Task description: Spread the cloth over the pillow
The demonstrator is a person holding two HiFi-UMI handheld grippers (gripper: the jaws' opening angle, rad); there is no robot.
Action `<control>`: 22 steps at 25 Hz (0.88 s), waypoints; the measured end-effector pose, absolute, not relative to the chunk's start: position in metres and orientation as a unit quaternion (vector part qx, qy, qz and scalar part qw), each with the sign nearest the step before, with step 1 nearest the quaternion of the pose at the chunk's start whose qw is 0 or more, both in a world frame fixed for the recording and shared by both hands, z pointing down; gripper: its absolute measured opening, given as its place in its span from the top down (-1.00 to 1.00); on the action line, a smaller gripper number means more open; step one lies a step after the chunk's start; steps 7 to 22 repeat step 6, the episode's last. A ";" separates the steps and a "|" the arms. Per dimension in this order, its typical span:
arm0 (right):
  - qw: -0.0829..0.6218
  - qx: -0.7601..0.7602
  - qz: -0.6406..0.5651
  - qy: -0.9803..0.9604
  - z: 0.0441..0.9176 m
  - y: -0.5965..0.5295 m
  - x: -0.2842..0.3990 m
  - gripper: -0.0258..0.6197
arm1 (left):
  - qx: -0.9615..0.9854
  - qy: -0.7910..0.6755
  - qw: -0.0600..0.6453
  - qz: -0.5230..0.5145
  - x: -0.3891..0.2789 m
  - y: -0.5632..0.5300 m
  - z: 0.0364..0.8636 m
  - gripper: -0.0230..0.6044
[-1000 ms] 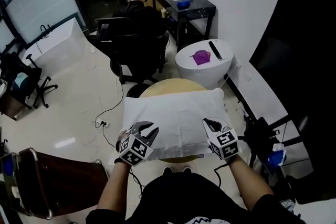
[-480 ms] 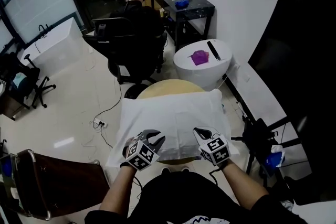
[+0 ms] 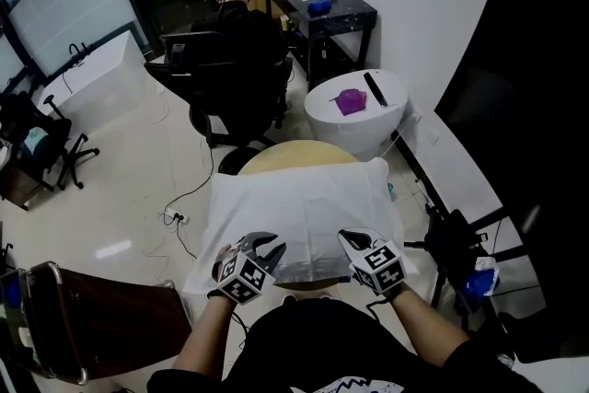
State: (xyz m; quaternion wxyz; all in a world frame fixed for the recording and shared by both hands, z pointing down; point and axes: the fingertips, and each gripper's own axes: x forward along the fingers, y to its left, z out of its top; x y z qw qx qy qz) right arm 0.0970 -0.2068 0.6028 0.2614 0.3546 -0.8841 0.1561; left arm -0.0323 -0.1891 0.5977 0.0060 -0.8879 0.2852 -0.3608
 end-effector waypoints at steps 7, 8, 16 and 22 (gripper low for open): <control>0.267 0.350 0.161 -0.883 0.608 -0.202 0.102 0.90 | -0.886 0.286 0.000 -0.366 -0.031 -0.186 0.603 0.68; 0.267 0.350 0.161 -0.883 0.608 -0.202 0.102 0.90 | -0.886 0.286 0.000 -0.366 -0.031 -0.186 0.603 0.68; 0.267 0.350 0.161 -0.883 0.608 -0.202 0.102 0.90 | -0.886 0.286 0.000 -0.366 -0.031 -0.186 0.603 0.68; 0.267 0.350 0.161 -0.883 0.608 -0.202 0.102 0.90 | -0.886 0.286 0.000 -0.366 -0.031 -0.186 0.603 0.68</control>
